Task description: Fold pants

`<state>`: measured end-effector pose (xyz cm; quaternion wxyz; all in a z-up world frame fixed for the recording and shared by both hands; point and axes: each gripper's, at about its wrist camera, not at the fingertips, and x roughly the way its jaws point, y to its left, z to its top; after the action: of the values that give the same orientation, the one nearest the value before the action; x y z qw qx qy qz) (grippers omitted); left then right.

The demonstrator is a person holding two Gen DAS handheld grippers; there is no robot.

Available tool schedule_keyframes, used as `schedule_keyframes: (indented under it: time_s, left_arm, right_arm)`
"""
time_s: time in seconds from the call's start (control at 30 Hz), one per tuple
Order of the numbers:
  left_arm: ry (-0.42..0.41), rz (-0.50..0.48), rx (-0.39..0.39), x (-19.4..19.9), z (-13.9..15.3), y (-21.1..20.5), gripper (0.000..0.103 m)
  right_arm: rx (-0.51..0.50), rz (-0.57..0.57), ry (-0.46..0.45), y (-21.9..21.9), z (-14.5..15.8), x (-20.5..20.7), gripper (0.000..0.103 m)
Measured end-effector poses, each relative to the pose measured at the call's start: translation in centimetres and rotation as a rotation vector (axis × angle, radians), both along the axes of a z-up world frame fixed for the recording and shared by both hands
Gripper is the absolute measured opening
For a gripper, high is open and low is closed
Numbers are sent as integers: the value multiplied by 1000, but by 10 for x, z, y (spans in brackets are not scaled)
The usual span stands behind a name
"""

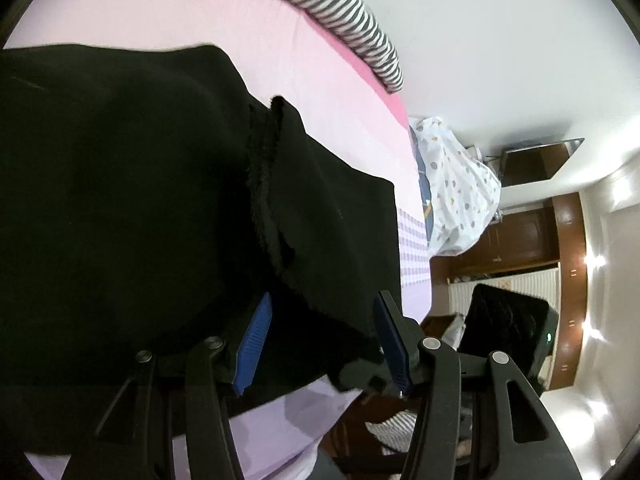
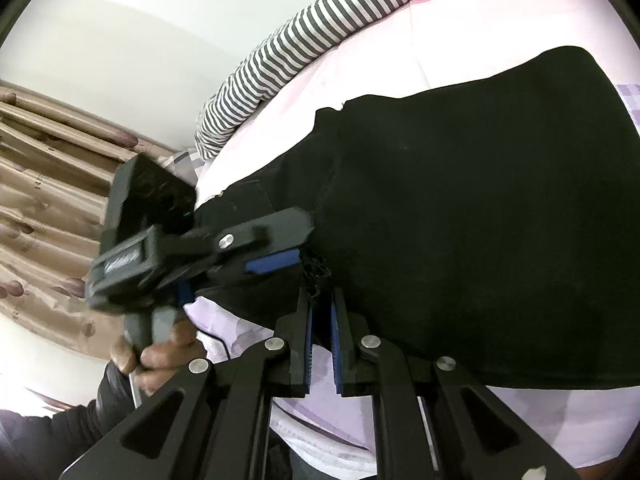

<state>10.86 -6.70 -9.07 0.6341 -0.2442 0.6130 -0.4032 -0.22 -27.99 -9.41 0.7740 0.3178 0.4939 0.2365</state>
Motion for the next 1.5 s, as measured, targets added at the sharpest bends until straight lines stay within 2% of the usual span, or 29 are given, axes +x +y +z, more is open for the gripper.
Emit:
schedule_keyframes:
  time_s: [0.07,0.33,0.4,0.43,0.5,0.57,0.67,0.73,0.8,0.93,1.0,1.13,1.27,1.4,1.5]
  left_arm:
    - [22,-2,3,4,-4,-4,54]
    - [23,4,41,3,-14,-4,54]
    - [24,14,37,3,-17,-3,51]
    - [21,17,41,2,-18,-3,48]
    - [-8,12,72,0,-17,-5,35]
    - [-44,2,107,-3,-15,-9,30]
    - [-90,-6,148,-7,-12,-11,18]
    - [-115,-9,163,-9,-12,-11,10]
    - [-145,-11,191,-11,-11,-13,6]
    - [-208,-11,245,-17,-8,-16,4]
    - [-223,-11,265,-20,-9,-17,4]
    - [-206,1,269,-19,-11,-14,4]
    - [-200,3,274,-18,-14,-14,4]
    - [-198,9,277,-18,-15,-14,4]
    - [-208,4,288,-20,-14,-15,4]
  right_arm:
    - [-9,9,1,2,-1,1,10]
    - [-55,69,15,10,-9,1,13]
    - [-58,84,17,11,-10,0,19]
    - [-62,90,22,12,-10,0,21]
    - [-67,109,33,14,-10,-1,40]
    - [-119,118,20,16,-4,-4,52]
    - [-142,135,-12,9,8,-11,52]
    - [-171,104,-36,-3,17,-14,52]
    - [-255,41,-71,-19,26,-11,52]
    - [-428,-78,-69,-40,27,5,55]
    - [-461,-101,-53,-42,21,14,55]
    - [-486,-96,-3,-35,-2,33,55]
    - [-547,-98,-24,-16,-11,55,55]
    - [-612,-80,-42,2,-11,76,70]
    - [-684,-51,-57,11,-11,85,69]
